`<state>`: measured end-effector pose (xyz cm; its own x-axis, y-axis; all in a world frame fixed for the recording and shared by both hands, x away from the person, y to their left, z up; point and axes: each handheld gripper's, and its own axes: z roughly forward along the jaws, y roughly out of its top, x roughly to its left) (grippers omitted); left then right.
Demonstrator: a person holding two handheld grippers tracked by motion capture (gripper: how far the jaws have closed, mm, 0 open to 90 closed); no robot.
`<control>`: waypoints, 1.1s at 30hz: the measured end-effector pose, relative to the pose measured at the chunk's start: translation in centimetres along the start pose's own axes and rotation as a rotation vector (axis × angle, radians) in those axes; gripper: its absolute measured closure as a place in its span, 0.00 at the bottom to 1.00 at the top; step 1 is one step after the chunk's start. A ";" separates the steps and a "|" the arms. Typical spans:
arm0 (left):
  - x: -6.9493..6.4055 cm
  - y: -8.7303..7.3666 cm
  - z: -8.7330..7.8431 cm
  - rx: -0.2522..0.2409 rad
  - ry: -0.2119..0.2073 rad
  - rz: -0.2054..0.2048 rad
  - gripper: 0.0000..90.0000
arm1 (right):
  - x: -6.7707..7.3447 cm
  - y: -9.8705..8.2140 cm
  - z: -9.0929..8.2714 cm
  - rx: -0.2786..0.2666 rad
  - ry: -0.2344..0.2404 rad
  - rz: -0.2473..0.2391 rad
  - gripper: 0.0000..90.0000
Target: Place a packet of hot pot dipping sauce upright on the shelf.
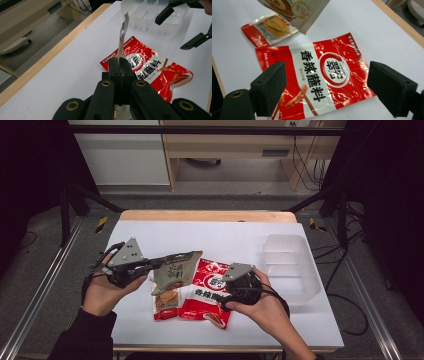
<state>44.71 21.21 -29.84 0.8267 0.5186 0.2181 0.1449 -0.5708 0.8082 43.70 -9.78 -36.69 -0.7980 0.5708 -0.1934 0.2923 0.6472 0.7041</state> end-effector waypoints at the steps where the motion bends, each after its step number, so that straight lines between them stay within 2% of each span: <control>1: -0.1 0.2 0.1 -0.003 -0.004 0.001 1.00 | -0.1 0.1 -0.2 0.003 -0.004 -0.005 0.19; 11: -1.1 1.8 0.9 -0.018 -0.043 0.029 1.00 | -1.6 1.0 -1.8 0.003 -0.014 -0.028 0.25; 15: -1.6 2.1 1.3 -0.020 -0.056 0.041 1.00 | -2.1 1.4 -2.2 0.005 -0.011 -0.045 0.30; 16: -1.8 2.2 1.5 -0.020 -0.062 0.044 1.00 | -2.4 1.6 -2.2 0.016 -0.009 -0.062 0.33; 24: -3.0 2.8 3.1 -0.019 -0.099 0.065 1.00 | -3.1 2.3 -1.7 0.034 0.007 -0.097 0.35; 28: -3.5 3.0 3.6 -0.020 -0.117 0.077 1.00 | -3.4 2.8 -1.4 0.032 0.023 -0.131 0.36; 33: -4.1 3.2 4.0 -0.019 -0.137 0.093 1.00 | -3.8 3.1 -1.3 0.033 0.047 -0.144 0.38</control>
<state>43.93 14.71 -30.29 0.9027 0.3715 0.2171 0.0548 -0.5998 0.7983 46.96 -10.54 -32.88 -0.8566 0.4467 -0.2582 0.1893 0.7377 0.6481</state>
